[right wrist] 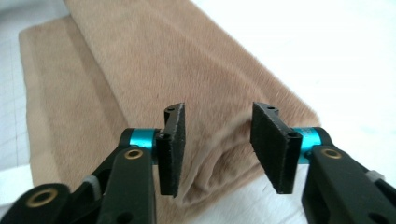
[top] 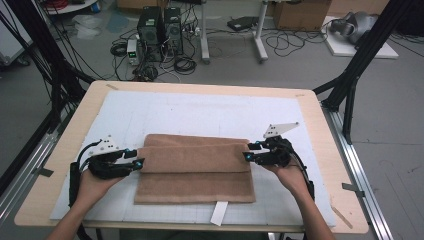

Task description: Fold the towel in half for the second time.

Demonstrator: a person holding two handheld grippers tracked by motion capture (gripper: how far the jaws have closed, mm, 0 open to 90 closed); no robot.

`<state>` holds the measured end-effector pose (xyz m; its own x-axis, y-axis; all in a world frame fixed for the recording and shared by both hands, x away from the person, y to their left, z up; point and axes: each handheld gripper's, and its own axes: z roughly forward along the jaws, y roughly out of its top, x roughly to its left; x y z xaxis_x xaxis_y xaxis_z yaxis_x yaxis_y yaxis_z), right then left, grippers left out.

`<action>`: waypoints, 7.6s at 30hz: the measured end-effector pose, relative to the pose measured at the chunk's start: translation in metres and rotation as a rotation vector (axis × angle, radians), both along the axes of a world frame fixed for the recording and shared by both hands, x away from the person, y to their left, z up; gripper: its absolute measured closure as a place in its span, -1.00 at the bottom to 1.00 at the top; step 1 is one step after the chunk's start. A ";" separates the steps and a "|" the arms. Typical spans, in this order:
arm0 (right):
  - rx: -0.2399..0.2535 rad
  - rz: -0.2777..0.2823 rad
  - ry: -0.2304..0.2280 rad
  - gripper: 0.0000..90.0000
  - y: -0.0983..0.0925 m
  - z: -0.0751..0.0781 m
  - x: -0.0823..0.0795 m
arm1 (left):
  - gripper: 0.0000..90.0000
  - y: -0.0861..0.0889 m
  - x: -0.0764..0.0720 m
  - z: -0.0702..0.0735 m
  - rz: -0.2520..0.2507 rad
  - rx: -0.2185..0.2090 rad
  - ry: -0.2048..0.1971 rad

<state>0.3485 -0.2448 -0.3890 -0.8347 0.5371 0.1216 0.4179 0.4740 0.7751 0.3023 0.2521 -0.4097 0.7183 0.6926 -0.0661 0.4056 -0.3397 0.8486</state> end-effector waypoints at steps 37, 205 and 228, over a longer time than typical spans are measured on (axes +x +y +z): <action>-0.002 0.150 0.075 0.77 0.006 -0.007 0.013 | 0.89 -0.002 0.010 0.006 -0.075 -0.022 0.032; -0.111 0.002 -0.018 0.88 0.029 -0.033 0.024 | 0.93 -0.028 0.034 -0.016 0.000 0.086 -0.004; -0.051 0.017 0.020 0.41 0.013 -0.028 0.001 | 0.53 -0.027 0.009 -0.012 -0.041 0.107 0.004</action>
